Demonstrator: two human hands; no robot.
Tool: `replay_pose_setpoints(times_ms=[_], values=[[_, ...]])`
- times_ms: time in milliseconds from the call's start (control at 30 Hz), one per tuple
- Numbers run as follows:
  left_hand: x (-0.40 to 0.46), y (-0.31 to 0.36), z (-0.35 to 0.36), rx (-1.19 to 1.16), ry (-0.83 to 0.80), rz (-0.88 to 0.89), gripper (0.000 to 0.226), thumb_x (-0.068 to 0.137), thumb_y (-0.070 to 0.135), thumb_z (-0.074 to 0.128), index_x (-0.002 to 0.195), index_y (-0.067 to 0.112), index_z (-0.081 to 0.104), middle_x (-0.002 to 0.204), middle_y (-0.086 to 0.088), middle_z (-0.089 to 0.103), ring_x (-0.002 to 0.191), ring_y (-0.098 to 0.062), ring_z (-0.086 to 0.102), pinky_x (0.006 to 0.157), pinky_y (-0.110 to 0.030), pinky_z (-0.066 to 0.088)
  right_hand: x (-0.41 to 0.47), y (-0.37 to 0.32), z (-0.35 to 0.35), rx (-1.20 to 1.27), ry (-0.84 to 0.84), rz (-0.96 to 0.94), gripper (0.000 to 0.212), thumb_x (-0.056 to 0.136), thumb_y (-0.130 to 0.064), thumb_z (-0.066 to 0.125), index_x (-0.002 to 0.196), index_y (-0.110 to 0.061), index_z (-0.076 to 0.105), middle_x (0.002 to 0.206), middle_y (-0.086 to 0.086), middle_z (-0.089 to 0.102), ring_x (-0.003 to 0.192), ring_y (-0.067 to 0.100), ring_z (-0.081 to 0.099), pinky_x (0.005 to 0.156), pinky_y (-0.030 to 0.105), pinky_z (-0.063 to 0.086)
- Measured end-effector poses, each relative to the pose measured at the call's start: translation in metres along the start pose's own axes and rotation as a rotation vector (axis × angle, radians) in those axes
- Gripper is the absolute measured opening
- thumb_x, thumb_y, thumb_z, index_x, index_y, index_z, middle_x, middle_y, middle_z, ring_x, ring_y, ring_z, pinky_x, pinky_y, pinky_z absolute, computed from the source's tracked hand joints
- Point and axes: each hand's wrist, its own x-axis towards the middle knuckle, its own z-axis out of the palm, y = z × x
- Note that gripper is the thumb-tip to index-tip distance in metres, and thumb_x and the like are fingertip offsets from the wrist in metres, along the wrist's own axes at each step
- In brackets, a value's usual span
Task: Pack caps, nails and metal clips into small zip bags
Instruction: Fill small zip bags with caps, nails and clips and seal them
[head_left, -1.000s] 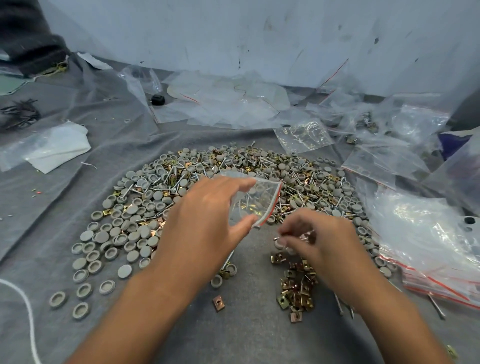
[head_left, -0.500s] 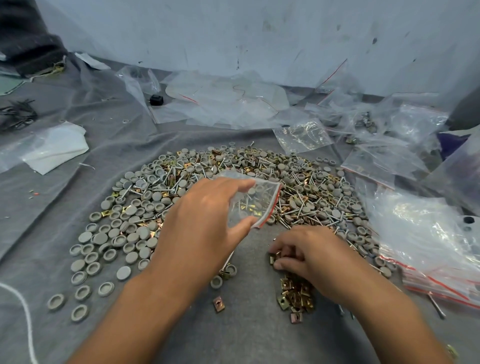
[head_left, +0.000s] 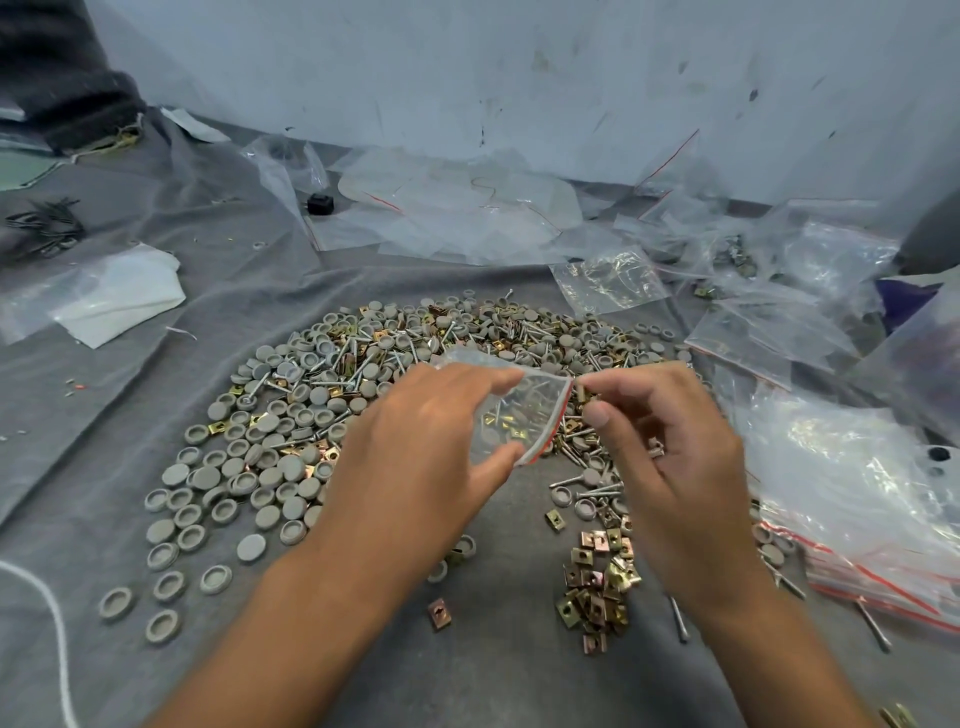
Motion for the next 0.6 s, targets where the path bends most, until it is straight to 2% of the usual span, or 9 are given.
replay_pose_setpoints(times_ms=[100, 167, 267, 367, 467, 533, 600], values=[[0.001, 0.002, 0.001, 0.005, -0.010, 0.007, 0.057, 0.075, 0.043, 0.076, 0.129, 0.030, 0.064, 0.110, 0.016, 0.069, 0.092, 0.006, 0.045, 0.084, -0.019, 0.045, 0.000, -0.003, 0.011, -0.125, -0.029, -0.070, 0.023, 0.092, -0.020, 0.074, 0.115, -0.021, 0.071, 0.095, -0.011, 0.062, 0.084, -0.006, 0.056, 0.076, 0.006, 0.041], [0.001, 0.003, 0.001, 0.002, -0.013, 0.009, 0.056, 0.076, 0.043, 0.076, 0.129, 0.030, 0.064, 0.111, 0.016, 0.069, 0.092, 0.006, 0.046, 0.084, -0.018, 0.043, -0.001, -0.001, 0.013, -0.114, 0.001, -0.016, 0.028, 0.089, -0.025, 0.076, 0.116, -0.024, 0.070, 0.092, -0.013, 0.065, 0.080, 0.000, 0.059, 0.073, 0.010, 0.044], [0.001, 0.003, 0.000, -0.009, -0.016, 0.000, 0.056, 0.074, 0.043, 0.074, 0.128, 0.029, 0.064, 0.109, 0.016, 0.070, 0.090, 0.006, 0.048, 0.082, -0.017, 0.042, -0.001, 0.000, 0.012, -0.033, 0.119, -0.043, 0.017, 0.087, -0.025, 0.077, 0.101, -0.020, 0.069, 0.092, -0.010, 0.069, 0.080, 0.008, 0.065, 0.069, 0.020, 0.051], [0.001, 0.002, 0.000, -0.011, -0.016, -0.001, 0.056, 0.074, 0.045, 0.073, 0.128, 0.030, 0.064, 0.108, 0.016, 0.069, 0.089, 0.007, 0.046, 0.080, -0.013, 0.038, 0.000, -0.002, 0.014, -0.014, 0.014, -0.063, 0.019, 0.087, -0.021, 0.076, 0.105, -0.021, 0.072, 0.100, -0.013, 0.071, 0.087, 0.000, 0.067, 0.076, 0.013, 0.051], [0.001, -0.001, 0.000, -0.004, -0.007, -0.003, 0.057, 0.074, 0.046, 0.073, 0.129, 0.031, 0.064, 0.110, 0.018, 0.068, 0.090, 0.009, 0.043, 0.080, -0.010, 0.034, 0.000, 0.000, 0.006, 0.013, 0.024, 0.003, 0.009, 0.091, -0.025, 0.072, 0.100, -0.026, 0.071, 0.094, -0.018, 0.069, 0.083, 0.007, 0.067, 0.069, 0.017, 0.052], [0.001, -0.002, -0.001, -0.003, 0.005, -0.006, 0.058, 0.074, 0.046, 0.073, 0.129, 0.031, 0.064, 0.110, 0.018, 0.068, 0.091, 0.008, 0.043, 0.080, -0.014, 0.037, -0.001, 0.004, -0.003, -0.019, -0.083, 0.119, 0.004, 0.089, -0.037, 0.070, 0.091, -0.033, 0.068, 0.083, -0.018, 0.067, 0.077, 0.007, 0.065, 0.064, 0.018, 0.050], [0.001, -0.002, 0.000, -0.002, 0.011, -0.004, 0.057, 0.074, 0.046, 0.073, 0.129, 0.031, 0.063, 0.111, 0.018, 0.068, 0.092, 0.008, 0.044, 0.082, -0.016, 0.039, -0.005, 0.012, -0.008, -0.175, -0.395, 0.293, 0.016, 0.082, -0.053, 0.070, 0.086, -0.038, 0.065, 0.084, -0.020, 0.066, 0.078, 0.000, 0.063, 0.062, 0.016, 0.048]])
